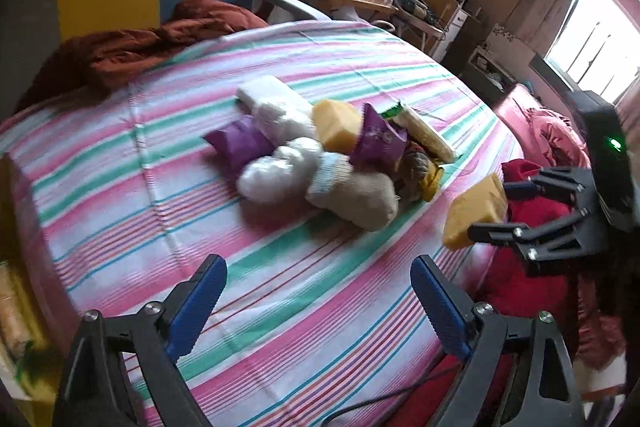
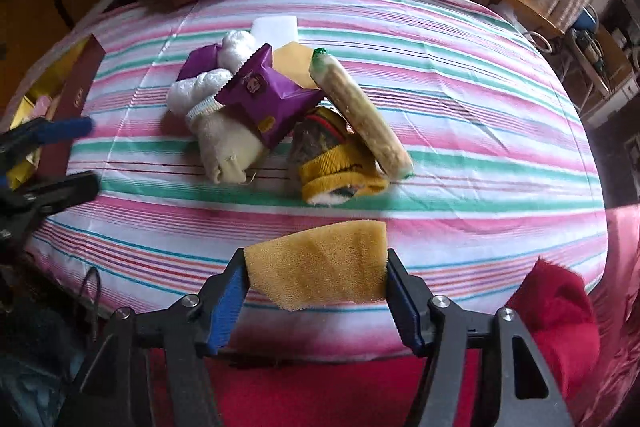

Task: Organize objects
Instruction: 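Grasp the yellow sponge with the right tool while the left tool grasps the beige knitted sock, then carry the sponge and sock over the gold tray with both tools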

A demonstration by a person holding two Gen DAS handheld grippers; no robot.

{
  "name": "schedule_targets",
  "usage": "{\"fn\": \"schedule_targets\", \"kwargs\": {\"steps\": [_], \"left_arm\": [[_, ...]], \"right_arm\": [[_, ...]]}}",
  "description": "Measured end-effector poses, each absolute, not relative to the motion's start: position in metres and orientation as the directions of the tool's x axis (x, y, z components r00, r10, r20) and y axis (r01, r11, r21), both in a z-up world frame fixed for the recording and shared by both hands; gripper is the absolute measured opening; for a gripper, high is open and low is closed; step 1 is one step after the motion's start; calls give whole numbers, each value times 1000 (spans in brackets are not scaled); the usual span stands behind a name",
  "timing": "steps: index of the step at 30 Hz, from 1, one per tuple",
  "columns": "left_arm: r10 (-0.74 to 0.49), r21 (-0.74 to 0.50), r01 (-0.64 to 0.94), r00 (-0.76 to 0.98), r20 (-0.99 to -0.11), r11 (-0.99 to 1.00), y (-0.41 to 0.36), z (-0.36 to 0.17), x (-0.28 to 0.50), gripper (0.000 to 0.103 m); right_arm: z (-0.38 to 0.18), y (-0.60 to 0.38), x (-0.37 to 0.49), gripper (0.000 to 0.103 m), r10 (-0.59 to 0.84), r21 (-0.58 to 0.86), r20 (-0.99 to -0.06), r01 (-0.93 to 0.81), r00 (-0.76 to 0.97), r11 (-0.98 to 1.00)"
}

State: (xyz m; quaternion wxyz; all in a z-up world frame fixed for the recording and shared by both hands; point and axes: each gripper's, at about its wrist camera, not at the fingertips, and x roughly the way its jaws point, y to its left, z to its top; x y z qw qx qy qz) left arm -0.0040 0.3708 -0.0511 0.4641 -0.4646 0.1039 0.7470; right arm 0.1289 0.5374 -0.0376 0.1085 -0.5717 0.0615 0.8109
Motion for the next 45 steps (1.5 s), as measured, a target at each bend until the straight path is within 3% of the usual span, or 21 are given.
{"fn": "schedule_targets", "kwargs": {"steps": [16, 17, 18, 19, 22, 37, 45], "left_arm": [[566, -363, -693, -80, -820, -623, 454, -86, -23, 89], [559, -357, -689, -84, -825, -630, 458, -89, -25, 87], [551, -353, -685, -85, -830, -637, 460, -93, -27, 76], [542, -346, -681, -89, -836, -645, 460, -96, -30, 72], [584, -395, -681, -59, -810, -617, 447, -98, -33, 69], [589, -370, -716, -71, -805, -592, 342, -88, -6, 68], [622, -336, -748, -129, -773, -572, 313, -67, 4, 68]], "right_arm": [[-39, 543, 139, 65, 76, 55, -905, -292, -418, -955], [-37, 543, 141, 65, 75, 56, -904, -293, -421, -955], [-37, 543, 141, 65, 75, 58, -903, -293, -423, -954], [-37, 543, 141, 65, 75, 59, -902, -294, -425, -954], [-39, 544, 138, 65, 74, 66, -898, -298, -434, -952], [-38, 539, 136, 65, 128, 23, -897, -334, -424, -942], [-29, 508, 126, 65, 89, 52, -886, -289, -455, -956]]}}
